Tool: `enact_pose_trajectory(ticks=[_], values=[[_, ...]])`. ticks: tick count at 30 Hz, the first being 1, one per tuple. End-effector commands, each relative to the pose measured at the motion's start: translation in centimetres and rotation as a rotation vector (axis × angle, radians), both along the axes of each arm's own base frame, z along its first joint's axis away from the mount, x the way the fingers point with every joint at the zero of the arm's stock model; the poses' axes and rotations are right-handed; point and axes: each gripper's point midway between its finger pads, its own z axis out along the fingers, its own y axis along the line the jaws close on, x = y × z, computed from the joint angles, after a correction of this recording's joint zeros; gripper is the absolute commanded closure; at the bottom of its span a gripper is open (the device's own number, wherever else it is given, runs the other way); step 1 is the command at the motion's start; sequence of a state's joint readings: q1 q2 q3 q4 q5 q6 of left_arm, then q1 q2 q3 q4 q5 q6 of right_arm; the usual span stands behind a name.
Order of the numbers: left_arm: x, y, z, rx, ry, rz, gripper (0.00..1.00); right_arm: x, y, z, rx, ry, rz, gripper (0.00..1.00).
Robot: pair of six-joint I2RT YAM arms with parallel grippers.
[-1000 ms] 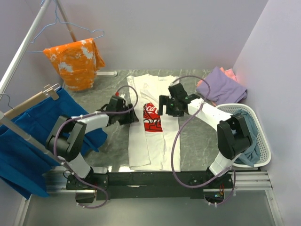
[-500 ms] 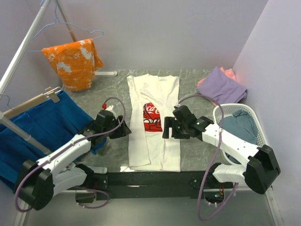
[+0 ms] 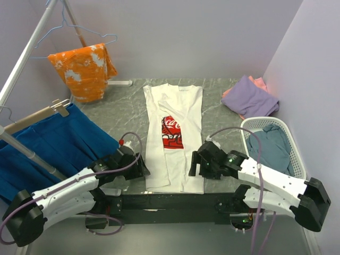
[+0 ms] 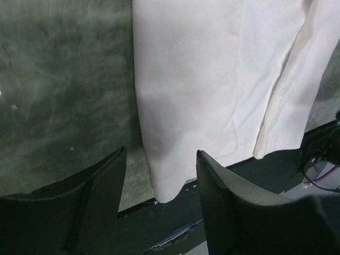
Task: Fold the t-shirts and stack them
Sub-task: Rotate the tshirt 90 degrees
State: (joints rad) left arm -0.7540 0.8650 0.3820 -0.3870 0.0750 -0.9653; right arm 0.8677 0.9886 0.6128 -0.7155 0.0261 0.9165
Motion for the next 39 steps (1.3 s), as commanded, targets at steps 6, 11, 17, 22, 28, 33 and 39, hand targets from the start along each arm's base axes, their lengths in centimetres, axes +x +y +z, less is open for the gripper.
enact_pose_trajectory(ticks=[6, 11, 17, 22, 28, 33, 39], values=[[-2.5, 0.1, -1.9, 0.021, 0.071, 0.046, 0.42, -1.8, -0.7, -0.4, -0.001, 0.022, -0.096, 0.09], [0.0, -0.4, 0.6, 0.034, -0.051, 0.073, 0.35, 5.0, 1.7, 4.5, 0.048, -0.254, -0.066, 0.06], [2.0, -0.7, 0.7, 0.132, -0.079, 0.083, 0.35, 15.8, 2.8, 6.6, -0.106, -0.395, -0.046, 0.08], [3.3, -1.6, 0.9, 0.138, -0.115, 0.078, 0.33, 24.2, 5.9, 6.8, -0.171, -0.434, 0.025, 0.17], [4.5, -1.5, 1.4, 0.18, -0.151, 0.085, 0.29, 32.2, 9.6, 5.1, -0.238, -0.404, 0.128, 0.29], [4.9, -1.3, 1.7, 0.187, -0.168, 0.078, 0.28, 37.2, 11.1, 3.7, -0.257, -0.376, 0.126, 0.32], [5.0, -0.8, 1.3, 0.196, -0.164, 0.084, 0.27, 38.3, 11.8, 2.1, -0.256, -0.353, 0.155, 0.38]])
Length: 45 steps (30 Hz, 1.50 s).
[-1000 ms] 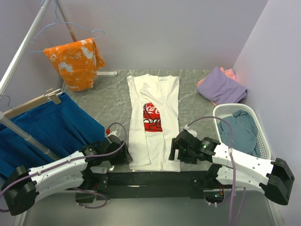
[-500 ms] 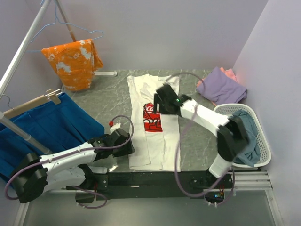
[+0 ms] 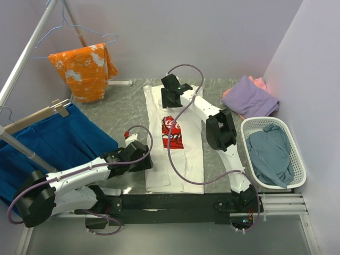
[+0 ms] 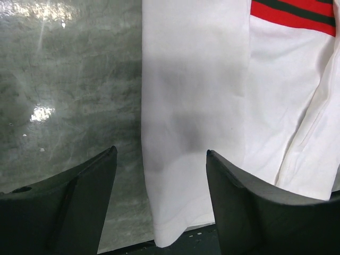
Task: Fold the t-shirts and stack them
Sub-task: Rotate the tshirt 90 degrees
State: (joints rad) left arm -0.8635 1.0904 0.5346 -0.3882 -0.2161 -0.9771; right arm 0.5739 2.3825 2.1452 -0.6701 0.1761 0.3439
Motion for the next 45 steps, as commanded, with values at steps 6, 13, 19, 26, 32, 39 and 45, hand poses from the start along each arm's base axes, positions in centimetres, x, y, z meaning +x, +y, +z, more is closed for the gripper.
enact_pose_trajectory(ticks=[6, 13, 19, 26, 32, 39, 45], values=[[1.4, -0.3, 0.9, 0.003, -0.041, -0.006, 0.27, -0.8, 0.9, -0.8, 0.031, 0.086, 0.089, 0.45], [1.3, -0.5, 0.3, 0.004, -0.024, -0.012, 0.27, -3.7, 1.4, -3.8, 0.043, 0.222, 0.175, 0.49], [1.4, -0.7, -0.1, 0.009, -0.012, -0.021, 0.26, -5.4, 1.7, -4.4, 0.062, 0.281, 0.259, 0.45], [1.6, -0.5, 0.1, 0.02, -0.022, -0.012, 0.26, -4.0, 0.8, -1.0, 0.111, 0.133, 0.185, 0.42], [1.6, -0.3, 0.2, 0.018, -0.026, 0.0, 0.26, -2.0, 0.6, -2.1, 0.041, 0.157, 0.166, 0.42], [1.7, -0.4, 0.0, 0.016, -0.021, -0.001, 0.25, -1.4, -0.2, -3.6, 0.0, 0.152, 0.143, 0.42], [1.6, -0.4, -0.3, 0.02, -0.014, -0.003, 0.26, -2.0, -0.8, -5.5, -0.042, 0.198, 0.132, 0.44]])
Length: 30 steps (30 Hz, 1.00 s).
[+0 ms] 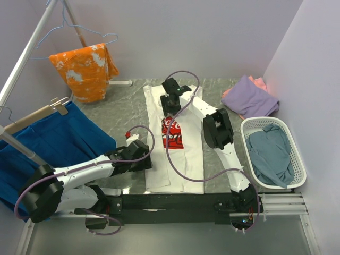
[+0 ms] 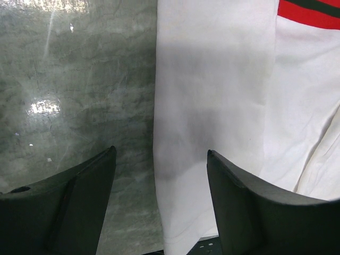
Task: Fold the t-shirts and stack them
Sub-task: Rotate the tshirt 90 degrees
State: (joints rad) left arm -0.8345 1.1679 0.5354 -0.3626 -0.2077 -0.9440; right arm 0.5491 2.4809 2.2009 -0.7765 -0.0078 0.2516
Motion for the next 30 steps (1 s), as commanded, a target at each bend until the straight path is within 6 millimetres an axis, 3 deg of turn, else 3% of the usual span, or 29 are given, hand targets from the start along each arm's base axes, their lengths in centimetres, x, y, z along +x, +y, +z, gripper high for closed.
enact_pose_trajectory(ticks=[1, 3, 5, 13, 14, 18, 19, 25, 30], values=[[1.1, -1.0, 1.3, -0.033, -0.044, -0.005, 0.26, 0.3, -1.3, -1.2, -0.063, 0.014, -0.021, 0.46], [1.1, -0.9, 1.3, -0.03, -0.04, -0.004, 0.26, 0.2, -1.3, -1.5, -0.074, 0.026, -0.014, 0.5], [1.2, -0.9, 1.3, -0.031, -0.044, 0.001, 0.26, 0.5, -1.4, -1.5, -0.076, 0.021, -0.019, 0.65], [1.1, -0.9, 1.2, -0.036, -0.04, 0.001, 0.26, 0.8, -1.5, -0.3, -0.065, -0.026, -0.032, 0.9], [1.1, -0.9, 1.2, -0.034, -0.039, -0.001, 0.26, 0.9, -1.6, -0.1, -0.062, -0.029, -0.035, 1.0], [1.1, -0.8, 1.1, -0.031, -0.036, 0.004, 0.26, 0.1, -1.5, 0.4, -0.034, -0.038, -0.025, 1.0], [1.2, -0.8, 1.1, -0.03, -0.037, 0.004, 0.26, 0.3, -1.3, 1.8, -0.01, -0.064, -0.022, 1.0], [1.2, -0.9, 1.1, -0.033, -0.038, 0.002, 0.25, -1.4, -0.4, 4.2, 0.063, -0.072, 0.02, 1.0], [1.4, -1.2, 1.0, -0.028, -0.034, -0.006, 0.26, -2.7, 0.4, 4.7, 0.084, -0.065, 0.061, 1.0]])
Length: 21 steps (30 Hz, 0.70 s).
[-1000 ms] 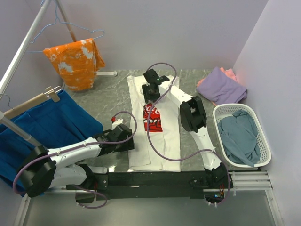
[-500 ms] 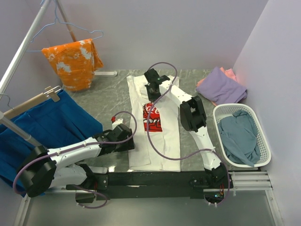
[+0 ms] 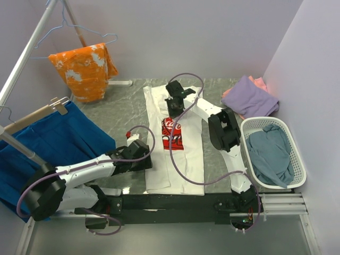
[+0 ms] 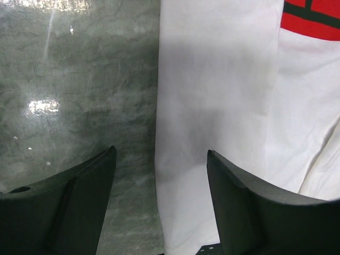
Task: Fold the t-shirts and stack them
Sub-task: Rotate the tshirt 90 degrees
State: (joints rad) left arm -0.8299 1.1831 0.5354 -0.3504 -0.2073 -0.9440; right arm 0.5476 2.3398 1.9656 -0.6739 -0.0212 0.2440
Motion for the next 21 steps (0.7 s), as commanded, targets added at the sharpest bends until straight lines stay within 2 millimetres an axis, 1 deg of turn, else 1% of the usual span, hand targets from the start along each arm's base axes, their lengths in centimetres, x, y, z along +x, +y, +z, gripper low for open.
enact_pose_trajectory(ticks=[1, 3, 4, 6, 9, 10, 11, 12, 13, 15, 16, 17, 18, 19, 20, 21], values=[[1.2, -1.1, 1.2, -0.027, -0.034, -0.011, 0.26, -0.6, 1.8, 4.5, 0.082, -0.069, 0.058, 1.0], [1.2, -1.2, 1.2, -0.024, -0.037, -0.016, 0.26, -1.2, 2.1, 4.4, 0.096, -0.06, 0.073, 1.0], [1.3, -1.1, 1.1, -0.022, -0.036, -0.013, 0.26, -1.4, 2.7, 4.9, 0.131, -0.06, 0.089, 1.0], [1.3, -1.1, 1.1, -0.022, -0.035, -0.014, 0.26, -1.9, 3.2, 4.8, 0.15, -0.043, 0.102, 1.0], [1.3, -1.1, 1.0, -0.021, -0.035, -0.012, 0.26, -2.6, 4.0, 3.9, 0.179, 0.001, 0.136, 0.98], [1.3, -1.0, 1.0, -0.02, -0.035, -0.008, 0.26, -3.3, 4.6, 3.7, 0.209, 0.034, 0.164, 0.98], [1.3, -1.0, 1.0, -0.019, -0.036, -0.007, 0.26, -3.5, 4.8, 3.3, 0.212, 0.051, 0.173, 0.96], [1.3, -1.0, 1.0, -0.018, -0.037, -0.008, 0.26, -3.4, 4.8, 2.9, 0.206, 0.062, 0.169, 0.93], [1.4, -1.0, 1.1, -0.018, -0.039, -0.006, 0.26, -3.5, 4.6, 2.5, 0.201, 0.074, 0.161, 0.76], [1.4, -0.9, 1.1, -0.014, -0.038, -0.005, 0.26, -3.4, 3.9, 2.5, 0.166, 0.063, 0.125, 0.71], [1.5, -0.8, 1.1, -0.009, -0.039, 0.0, 0.25, -3.2, 3.6, 2.8, 0.165, 0.045, 0.108, 0.61], [1.4, -0.7, 1.2, -0.008, -0.041, 0.003, 0.25, -3.2, 3.3, 3.1, 0.161, 0.028, 0.097, 0.55], [1.4, -0.6, 1.2, -0.007, -0.04, 0.005, 0.24, -3.5, 2.5, 4.2, 0.152, 0.003, 0.072, 0.51], [1.4, -0.5, 1.2, -0.007, -0.043, 0.01, 0.24, -3.1, 2.2, 5.1, 0.158, -0.038, 0.056, 0.47], [1.4, -0.4, 1.3, -0.011, -0.046, 0.011, 0.24, -3.1, 1.7, 5.8, 0.155, -0.06, 0.033, 0.45], [1.3, -0.3, 1.3, -0.01, -0.044, 0.012, 0.23, -3.4, 0.4, 7.3, 0.134, -0.102, 0.003, 0.44]])
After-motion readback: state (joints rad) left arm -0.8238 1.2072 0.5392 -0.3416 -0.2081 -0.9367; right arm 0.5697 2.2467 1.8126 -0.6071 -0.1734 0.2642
